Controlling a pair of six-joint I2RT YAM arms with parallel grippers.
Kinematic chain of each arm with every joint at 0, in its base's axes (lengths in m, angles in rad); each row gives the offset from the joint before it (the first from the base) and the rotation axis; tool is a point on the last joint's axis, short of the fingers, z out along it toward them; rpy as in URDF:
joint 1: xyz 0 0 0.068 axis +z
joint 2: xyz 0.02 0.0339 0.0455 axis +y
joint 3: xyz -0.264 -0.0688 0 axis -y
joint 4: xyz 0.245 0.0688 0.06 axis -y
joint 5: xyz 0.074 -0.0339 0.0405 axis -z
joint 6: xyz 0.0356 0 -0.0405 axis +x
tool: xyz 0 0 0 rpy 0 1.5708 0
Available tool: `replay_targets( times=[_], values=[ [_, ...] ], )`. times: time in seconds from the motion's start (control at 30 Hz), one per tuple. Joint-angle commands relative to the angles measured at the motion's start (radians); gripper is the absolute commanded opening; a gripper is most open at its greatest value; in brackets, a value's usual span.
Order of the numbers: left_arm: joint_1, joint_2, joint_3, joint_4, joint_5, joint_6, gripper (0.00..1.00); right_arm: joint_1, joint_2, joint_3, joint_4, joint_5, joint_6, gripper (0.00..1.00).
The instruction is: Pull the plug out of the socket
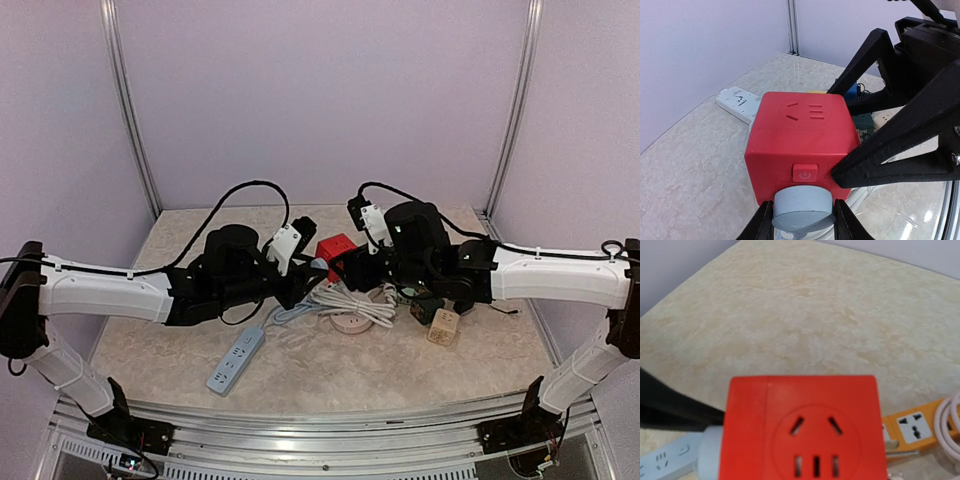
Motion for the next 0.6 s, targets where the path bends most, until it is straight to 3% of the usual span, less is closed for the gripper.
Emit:
replay_targets(
  times=[0.0, 0.3, 0.57],
  values=[
    [-0.048, 0.038, 0.031, 0.010, -0.087, -0.006, 0.00, -0.012, -0.038, 0.044, 0.021, 0.243, 0.088, 0.00],
    [-0.055, 0.045, 0.030, 0.016, -0.100, -0.027, 0.00, -0.009, -0.055, 0.029, 0.025, 0.283, 0.088, 0.00],
    [0.024, -0.002, -0.016, 0.013, 0.068, -0.043, 0.00, -0.012, -0.119, -0.041, 0.176, 0.014, -0.079, 0.00]
  ],
)
